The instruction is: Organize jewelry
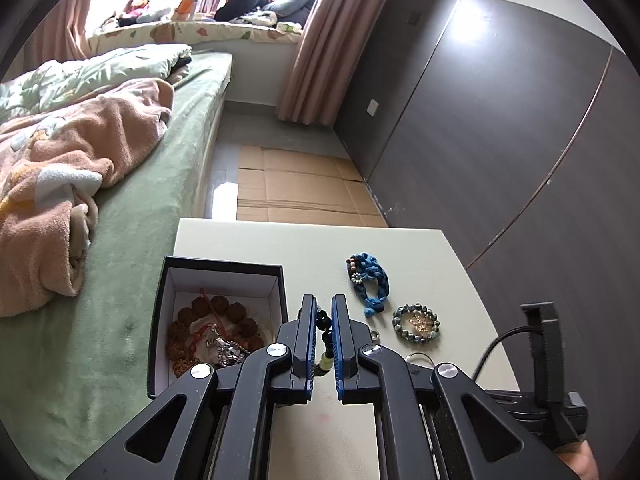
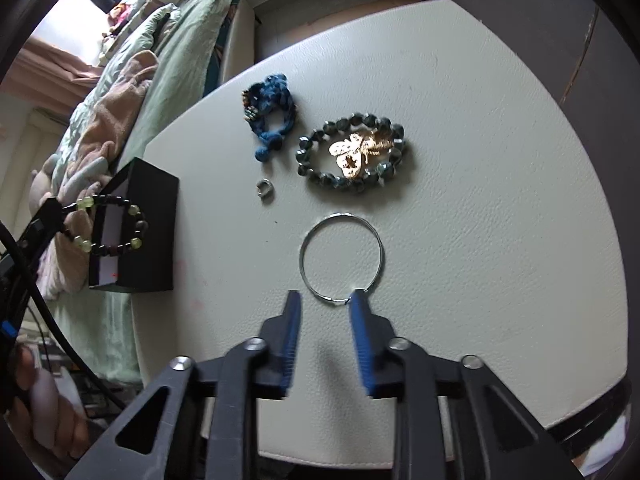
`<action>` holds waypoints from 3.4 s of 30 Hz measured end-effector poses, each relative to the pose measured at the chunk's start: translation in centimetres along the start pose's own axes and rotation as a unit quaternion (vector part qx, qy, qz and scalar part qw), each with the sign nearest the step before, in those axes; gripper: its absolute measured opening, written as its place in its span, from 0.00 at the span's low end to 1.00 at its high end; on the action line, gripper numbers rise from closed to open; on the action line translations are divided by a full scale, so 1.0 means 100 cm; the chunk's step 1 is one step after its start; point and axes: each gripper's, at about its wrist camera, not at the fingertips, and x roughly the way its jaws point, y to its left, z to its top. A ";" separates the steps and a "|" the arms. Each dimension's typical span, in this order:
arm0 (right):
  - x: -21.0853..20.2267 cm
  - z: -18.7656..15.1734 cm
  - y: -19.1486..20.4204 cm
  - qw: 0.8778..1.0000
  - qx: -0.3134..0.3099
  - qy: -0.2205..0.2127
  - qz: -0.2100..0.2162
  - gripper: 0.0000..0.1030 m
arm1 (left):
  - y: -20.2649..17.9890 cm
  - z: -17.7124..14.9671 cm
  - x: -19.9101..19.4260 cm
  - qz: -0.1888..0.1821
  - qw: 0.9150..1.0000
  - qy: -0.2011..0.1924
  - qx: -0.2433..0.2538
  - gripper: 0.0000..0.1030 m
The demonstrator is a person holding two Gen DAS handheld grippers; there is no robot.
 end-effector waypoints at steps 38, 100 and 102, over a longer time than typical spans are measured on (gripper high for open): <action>-0.019 0.019 0.045 0.993 -0.051 -0.101 0.019 0.03 | 0.036 0.013 -0.024 0.014 0.998 -0.038 -0.042 0.07; -0.059 0.022 0.022 0.979 0.016 -0.194 0.057 1.00 | 0.017 0.013 0.003 0.007 0.998 -0.015 -0.060 1.00; -0.060 0.023 0.009 0.979 0.034 -0.191 0.064 1.00 | 0.007 0.013 0.007 0.007 0.999 -0.005 -0.050 1.00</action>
